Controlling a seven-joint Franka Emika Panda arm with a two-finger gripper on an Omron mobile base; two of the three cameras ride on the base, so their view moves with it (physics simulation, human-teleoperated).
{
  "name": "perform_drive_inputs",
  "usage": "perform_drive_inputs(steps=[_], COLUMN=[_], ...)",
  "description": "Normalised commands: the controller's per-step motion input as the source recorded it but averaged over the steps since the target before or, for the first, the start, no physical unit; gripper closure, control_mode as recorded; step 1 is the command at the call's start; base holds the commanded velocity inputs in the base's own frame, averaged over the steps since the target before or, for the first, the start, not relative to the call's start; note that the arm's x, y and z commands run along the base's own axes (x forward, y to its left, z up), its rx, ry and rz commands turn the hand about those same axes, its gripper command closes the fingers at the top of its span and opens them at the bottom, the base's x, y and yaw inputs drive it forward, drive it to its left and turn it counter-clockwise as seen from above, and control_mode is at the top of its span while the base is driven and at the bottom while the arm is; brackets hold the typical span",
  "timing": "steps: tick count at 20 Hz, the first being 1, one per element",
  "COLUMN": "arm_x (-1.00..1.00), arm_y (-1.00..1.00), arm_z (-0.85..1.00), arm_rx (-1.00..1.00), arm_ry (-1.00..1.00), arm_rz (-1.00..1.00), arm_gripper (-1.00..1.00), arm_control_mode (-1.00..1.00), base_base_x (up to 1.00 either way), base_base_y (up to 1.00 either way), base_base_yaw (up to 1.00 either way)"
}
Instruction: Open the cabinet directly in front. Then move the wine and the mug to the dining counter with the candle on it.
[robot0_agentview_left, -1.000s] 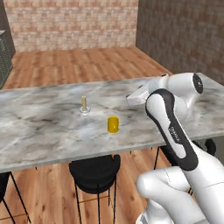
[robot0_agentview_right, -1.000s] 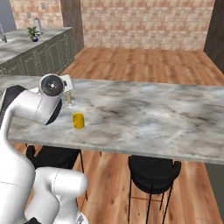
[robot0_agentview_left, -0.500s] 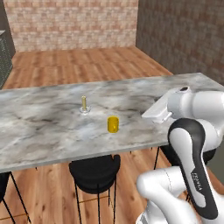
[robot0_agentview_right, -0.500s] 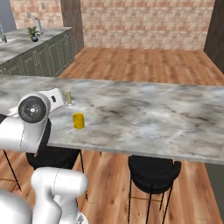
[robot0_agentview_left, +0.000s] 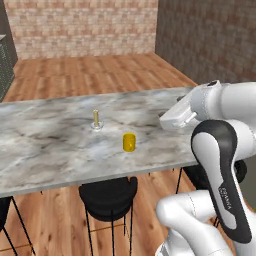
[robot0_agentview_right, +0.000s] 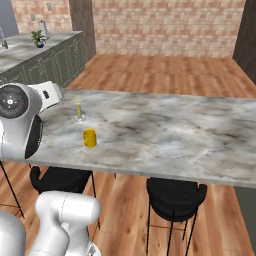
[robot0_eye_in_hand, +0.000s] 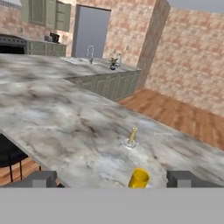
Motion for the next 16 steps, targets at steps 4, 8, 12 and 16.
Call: perform_drive_inputs(steps=[4, 8, 12, 16], arm_x=[0.0, -0.41, -0.22, 0.0], arm_y=[0.0, 0.0, 0.0, 0.0], arm_z=[0.0, 0.0, -0.03, 0.0], arm_rx=[0.0, 0.0, 0.0, 0.0], arm_ry=[0.0, 0.0, 0.0, 0.0], arm_rz=[0.0, 0.0, 0.0, 0.0], arm_gripper=[-1.0, -1.0, -1.0, -1.0], arm_control_mode=[-1.0, -1.0, 1.0, 1.0], base_base_x=[0.0, 0.0, -0.75, -1.0], base_base_y=[0.0, 0.0, 0.0, 0.0], base_base_yaw=[0.0, 0.0, 0.0, 0.0])
